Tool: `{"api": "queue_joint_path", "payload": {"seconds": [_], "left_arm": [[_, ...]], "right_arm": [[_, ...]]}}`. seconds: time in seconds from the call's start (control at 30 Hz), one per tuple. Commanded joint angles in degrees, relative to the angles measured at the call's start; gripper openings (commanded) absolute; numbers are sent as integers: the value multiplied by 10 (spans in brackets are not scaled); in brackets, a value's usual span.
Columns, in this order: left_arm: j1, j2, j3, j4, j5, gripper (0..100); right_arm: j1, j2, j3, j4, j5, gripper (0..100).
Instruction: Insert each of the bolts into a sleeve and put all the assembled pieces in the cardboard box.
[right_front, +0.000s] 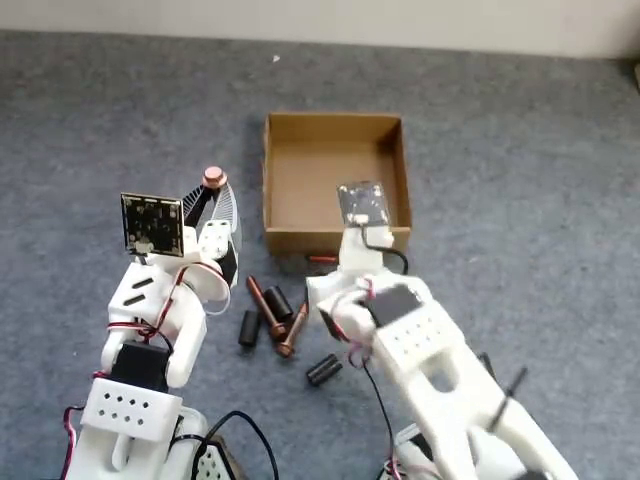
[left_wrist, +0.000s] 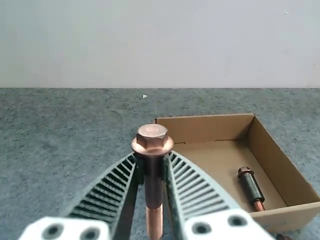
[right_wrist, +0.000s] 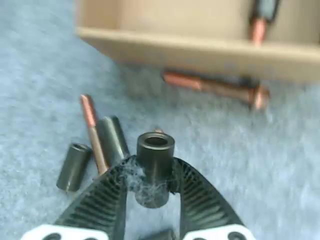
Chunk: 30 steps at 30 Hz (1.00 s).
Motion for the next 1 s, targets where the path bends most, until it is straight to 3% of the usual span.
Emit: {"api": "queue_joint_path", "payload": {"seconds": [0.0,0.2,0.4,0.57,0.73,0.97], "left_arm": [[-5,-8,-38,-14,4,5],[-3,-8,-61,-5,4,5],[8,-8,-124,79,9,5],[45,-9,-124,87,11,5],[51,-9,-125,86,89,5],[53,-9,-125,86,122,5]], "right_arm": [[13,-102,67,-115,75,5],[13,-145,175,-276,168,5],[12,-150,234,-410,202,5],[-23,-150,292,-534,251,5],[-34,-150,327,-622,263,5],[-36,-151,364,-735,263,5]]}}
